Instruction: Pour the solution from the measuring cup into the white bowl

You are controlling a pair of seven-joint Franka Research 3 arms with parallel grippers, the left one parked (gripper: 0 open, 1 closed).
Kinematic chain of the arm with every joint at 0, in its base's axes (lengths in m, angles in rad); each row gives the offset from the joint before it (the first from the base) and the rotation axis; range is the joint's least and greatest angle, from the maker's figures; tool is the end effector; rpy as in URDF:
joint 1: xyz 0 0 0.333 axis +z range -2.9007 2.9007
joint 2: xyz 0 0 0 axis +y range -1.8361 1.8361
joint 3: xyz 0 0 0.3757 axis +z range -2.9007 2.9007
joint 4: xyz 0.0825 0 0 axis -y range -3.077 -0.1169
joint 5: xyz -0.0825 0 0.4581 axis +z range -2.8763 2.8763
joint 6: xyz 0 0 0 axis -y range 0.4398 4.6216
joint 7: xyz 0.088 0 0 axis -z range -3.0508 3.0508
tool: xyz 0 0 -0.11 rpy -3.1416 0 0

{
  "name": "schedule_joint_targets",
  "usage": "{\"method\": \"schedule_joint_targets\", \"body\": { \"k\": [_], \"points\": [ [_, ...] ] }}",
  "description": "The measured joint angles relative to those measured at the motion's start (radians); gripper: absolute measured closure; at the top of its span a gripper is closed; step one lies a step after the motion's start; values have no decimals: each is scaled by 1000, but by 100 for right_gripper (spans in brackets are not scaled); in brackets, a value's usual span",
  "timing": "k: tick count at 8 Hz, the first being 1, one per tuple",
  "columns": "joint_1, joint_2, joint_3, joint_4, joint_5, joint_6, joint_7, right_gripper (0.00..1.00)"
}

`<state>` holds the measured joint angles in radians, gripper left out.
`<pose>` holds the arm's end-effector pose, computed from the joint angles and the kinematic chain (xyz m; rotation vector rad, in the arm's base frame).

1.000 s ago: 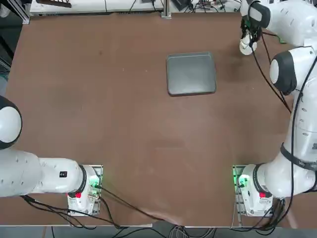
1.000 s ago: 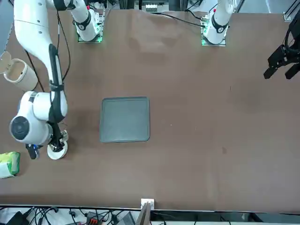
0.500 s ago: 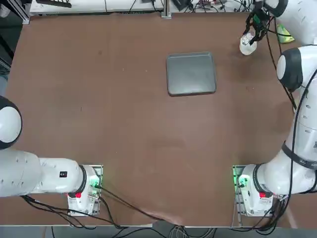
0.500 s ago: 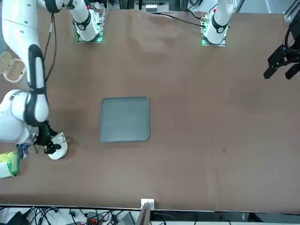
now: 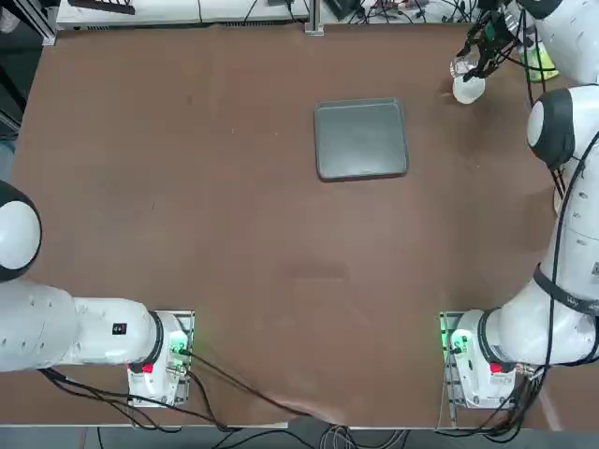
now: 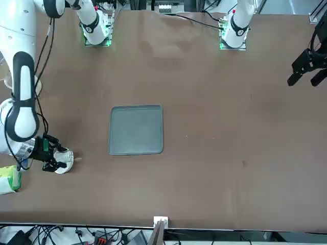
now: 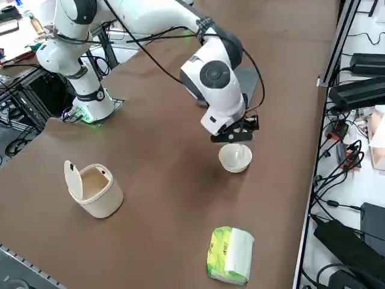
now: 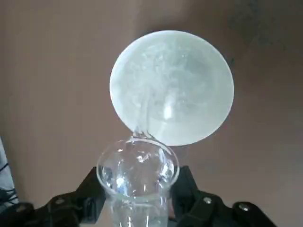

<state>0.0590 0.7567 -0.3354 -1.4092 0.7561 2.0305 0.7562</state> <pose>0.8172 -0.1288 0.2694 -2.1525 1.6845 0.2446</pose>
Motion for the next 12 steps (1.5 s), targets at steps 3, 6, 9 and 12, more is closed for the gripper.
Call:
{"method": "schedule_joint_targets", "body": {
  "k": [3, 6, 9, 12],
  "points": [
    [-40, 10, 0, 1, 92, -4, -5, 27],
    [-66, 22, 1, -16, 185, -81, -136, 27],
    [-140, 26, 0, -28, 256, -159, -269, 27],
    [-161, 27, 1, -60, 351, -170, -315, 27]
  ]
}}
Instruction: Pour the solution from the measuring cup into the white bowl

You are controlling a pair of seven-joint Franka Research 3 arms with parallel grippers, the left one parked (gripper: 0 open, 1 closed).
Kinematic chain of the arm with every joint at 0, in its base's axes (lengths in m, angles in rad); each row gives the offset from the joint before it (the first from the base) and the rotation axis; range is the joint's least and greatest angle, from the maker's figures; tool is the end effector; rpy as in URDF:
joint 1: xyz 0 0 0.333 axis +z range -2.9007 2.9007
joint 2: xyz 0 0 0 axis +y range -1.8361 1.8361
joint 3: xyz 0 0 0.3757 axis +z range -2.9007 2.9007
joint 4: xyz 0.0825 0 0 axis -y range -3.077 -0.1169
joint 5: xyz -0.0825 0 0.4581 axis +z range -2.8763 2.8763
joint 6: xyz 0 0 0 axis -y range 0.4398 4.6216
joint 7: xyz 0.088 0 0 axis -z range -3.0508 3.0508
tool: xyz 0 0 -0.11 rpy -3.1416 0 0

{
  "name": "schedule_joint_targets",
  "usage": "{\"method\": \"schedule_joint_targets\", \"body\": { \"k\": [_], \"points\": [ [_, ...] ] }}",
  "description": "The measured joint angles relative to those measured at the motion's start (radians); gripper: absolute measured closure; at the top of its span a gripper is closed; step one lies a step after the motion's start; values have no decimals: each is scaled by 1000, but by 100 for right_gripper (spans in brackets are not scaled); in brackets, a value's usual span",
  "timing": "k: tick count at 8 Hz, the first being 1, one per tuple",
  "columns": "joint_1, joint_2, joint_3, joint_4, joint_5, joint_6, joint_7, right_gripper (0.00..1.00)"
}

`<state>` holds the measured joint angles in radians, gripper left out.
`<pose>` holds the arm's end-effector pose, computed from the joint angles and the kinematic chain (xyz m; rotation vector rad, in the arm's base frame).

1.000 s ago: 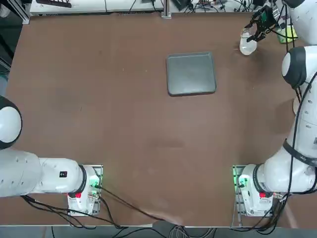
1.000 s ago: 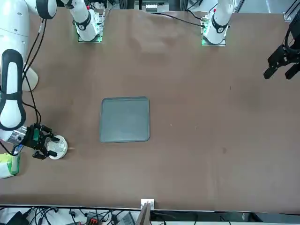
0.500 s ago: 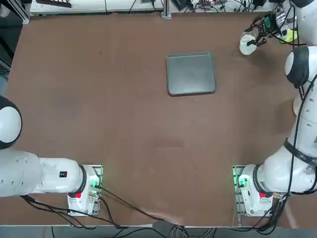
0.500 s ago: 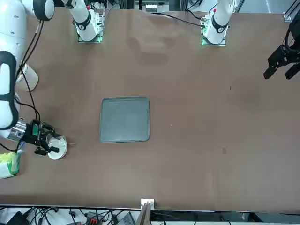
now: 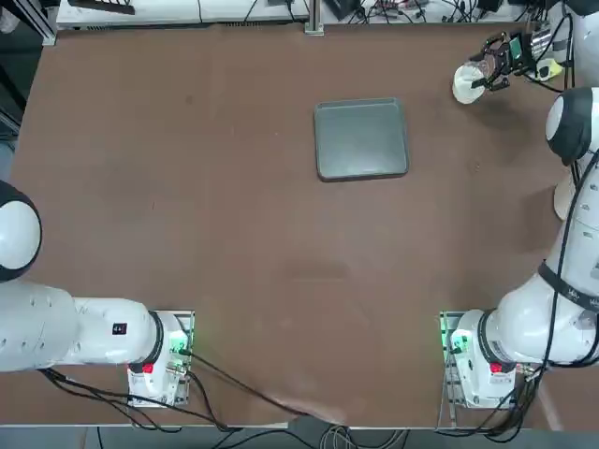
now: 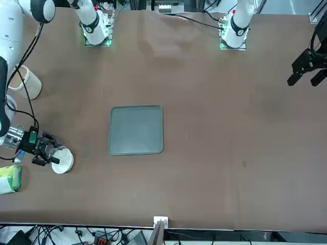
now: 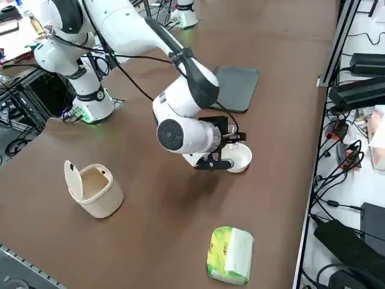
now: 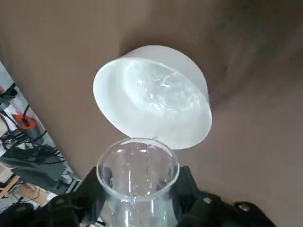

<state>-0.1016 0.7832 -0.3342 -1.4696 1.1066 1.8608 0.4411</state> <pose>0.7709 -0.2244 0.2242 -1.8579 1.4794 0.3680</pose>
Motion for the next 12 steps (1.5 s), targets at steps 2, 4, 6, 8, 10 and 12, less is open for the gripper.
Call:
{"method": "schedule_joint_targets", "body": {
  "k": [2, 4, 6, 8, 10, 12],
  "points": [
    [-12, 0, 0, -3, 24, -8, -9, 27],
    [5, -1, 4, 1, -27, -3, -12, 27],
    [51, -10, 5, 31, -225, 29, 52, 27],
    [112, -39, 5, 87, -477, 36, 241, 27],
    [203, -86, 6, 97, -780, 10, 487, 27],
    [303, -106, -1, 85, -1019, -84, 740, 27]
  ]
}}
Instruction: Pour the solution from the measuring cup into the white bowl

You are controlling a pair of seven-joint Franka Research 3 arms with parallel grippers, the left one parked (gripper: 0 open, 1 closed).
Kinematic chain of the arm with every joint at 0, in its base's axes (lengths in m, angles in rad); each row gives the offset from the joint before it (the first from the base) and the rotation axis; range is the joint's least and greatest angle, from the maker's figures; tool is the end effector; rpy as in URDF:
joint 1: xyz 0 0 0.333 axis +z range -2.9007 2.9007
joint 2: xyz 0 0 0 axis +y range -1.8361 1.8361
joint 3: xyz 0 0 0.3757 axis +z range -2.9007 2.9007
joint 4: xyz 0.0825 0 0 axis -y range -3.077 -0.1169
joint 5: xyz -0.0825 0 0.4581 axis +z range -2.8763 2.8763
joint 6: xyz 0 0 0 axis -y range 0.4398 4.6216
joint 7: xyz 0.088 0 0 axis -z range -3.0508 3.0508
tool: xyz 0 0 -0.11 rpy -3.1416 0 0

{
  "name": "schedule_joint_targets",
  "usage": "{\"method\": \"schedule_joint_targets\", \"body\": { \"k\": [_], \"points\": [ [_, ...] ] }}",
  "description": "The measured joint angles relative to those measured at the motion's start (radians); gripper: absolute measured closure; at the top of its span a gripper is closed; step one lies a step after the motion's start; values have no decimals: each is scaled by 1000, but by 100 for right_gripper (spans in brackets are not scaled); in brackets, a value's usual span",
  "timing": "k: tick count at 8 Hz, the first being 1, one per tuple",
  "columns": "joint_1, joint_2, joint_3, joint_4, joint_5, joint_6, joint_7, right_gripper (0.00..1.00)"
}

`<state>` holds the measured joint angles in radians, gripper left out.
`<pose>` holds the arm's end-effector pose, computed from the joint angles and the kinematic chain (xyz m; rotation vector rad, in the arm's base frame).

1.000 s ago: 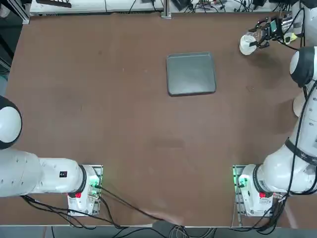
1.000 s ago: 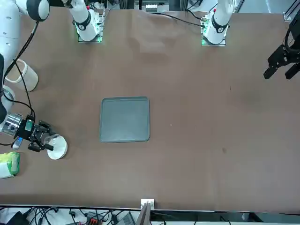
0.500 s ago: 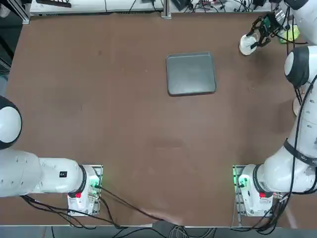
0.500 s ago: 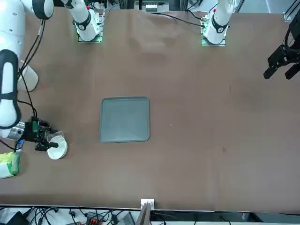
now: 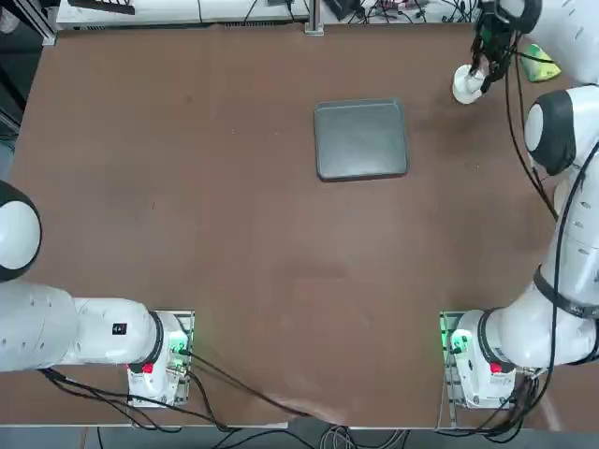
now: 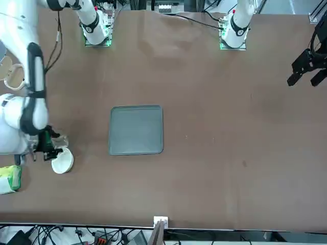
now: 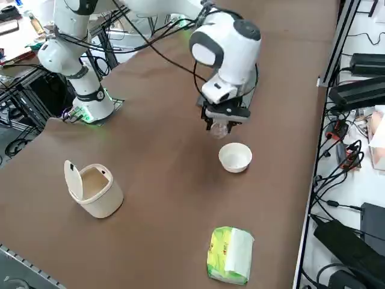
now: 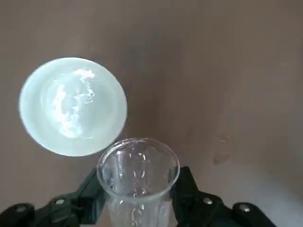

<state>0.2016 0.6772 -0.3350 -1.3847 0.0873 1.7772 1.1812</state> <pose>0.7956 -0.0449 0.3215 2.3046 -1.7522 -0.2164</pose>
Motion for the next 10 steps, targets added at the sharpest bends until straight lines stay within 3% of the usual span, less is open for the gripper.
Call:
{"method": "schedule_joint_targets", "body": {
  "k": [2, 4, 6, 10],
  "points": [
    [139, -47, -35, -111, -185, -36, 219, 27],
    [331, -86, -98, -281, -340, -39, 445, 27],
    [476, -90, -146, -414, -402, -29, 639, 27],
    [519, -76, -155, -588, -627, 9, 917, 27]
  ]
}}
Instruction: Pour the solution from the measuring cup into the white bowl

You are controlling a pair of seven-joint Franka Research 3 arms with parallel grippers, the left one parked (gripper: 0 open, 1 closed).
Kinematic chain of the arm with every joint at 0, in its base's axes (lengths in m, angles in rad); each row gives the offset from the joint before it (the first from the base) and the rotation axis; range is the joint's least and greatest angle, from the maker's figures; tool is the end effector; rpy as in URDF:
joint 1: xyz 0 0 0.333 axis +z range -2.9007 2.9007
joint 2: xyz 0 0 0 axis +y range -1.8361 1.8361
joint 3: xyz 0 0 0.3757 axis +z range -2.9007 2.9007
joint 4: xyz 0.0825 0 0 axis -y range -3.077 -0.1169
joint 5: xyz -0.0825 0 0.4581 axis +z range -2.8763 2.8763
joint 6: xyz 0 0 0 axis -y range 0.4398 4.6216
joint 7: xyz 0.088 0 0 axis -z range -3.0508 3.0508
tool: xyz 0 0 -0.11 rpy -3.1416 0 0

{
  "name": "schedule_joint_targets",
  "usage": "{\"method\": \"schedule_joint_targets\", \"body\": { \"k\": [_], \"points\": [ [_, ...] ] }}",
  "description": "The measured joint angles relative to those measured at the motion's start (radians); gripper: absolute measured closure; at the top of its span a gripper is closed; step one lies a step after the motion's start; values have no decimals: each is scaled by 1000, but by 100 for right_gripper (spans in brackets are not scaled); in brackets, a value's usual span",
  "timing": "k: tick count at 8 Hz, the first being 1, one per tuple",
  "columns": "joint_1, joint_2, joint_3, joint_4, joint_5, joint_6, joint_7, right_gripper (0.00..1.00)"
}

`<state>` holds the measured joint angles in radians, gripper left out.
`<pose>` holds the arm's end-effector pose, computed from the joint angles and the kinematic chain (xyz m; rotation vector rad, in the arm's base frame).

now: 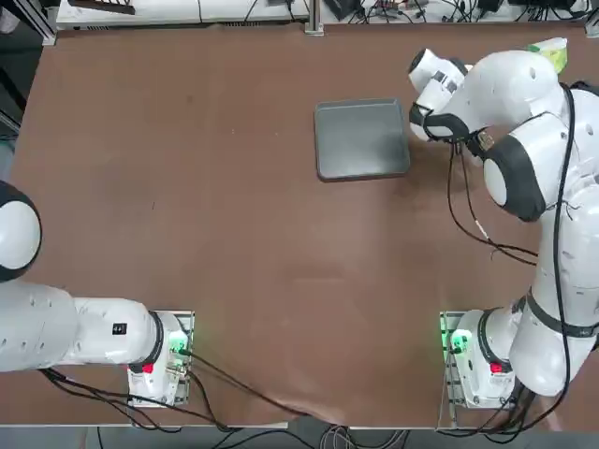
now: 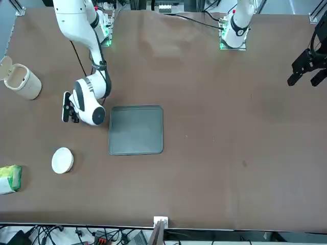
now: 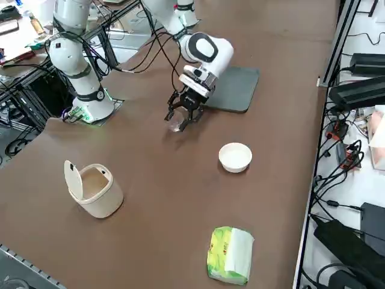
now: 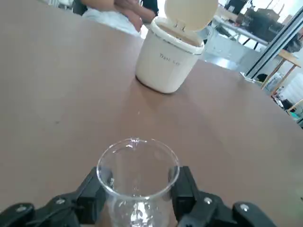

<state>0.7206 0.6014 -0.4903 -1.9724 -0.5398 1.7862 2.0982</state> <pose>0.6019 0.0944 0.1737 1.5153 -1.5055 0.4650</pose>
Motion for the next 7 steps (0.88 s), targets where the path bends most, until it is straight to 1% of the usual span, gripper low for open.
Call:
{"method": "schedule_joint_targets", "body": {
  "k": [2, 4, 5, 7],
  "points": [
    [6, 43, 0, -20, -45, 17, 111, 27],
    [4, 108, -4, -26, -95, 39, 232, 27],
    [2, 135, -8, -27, -103, 57, 277, 27],
    [-2, 149, -15, -27, -107, 81, 319, 27]
  ]
}}
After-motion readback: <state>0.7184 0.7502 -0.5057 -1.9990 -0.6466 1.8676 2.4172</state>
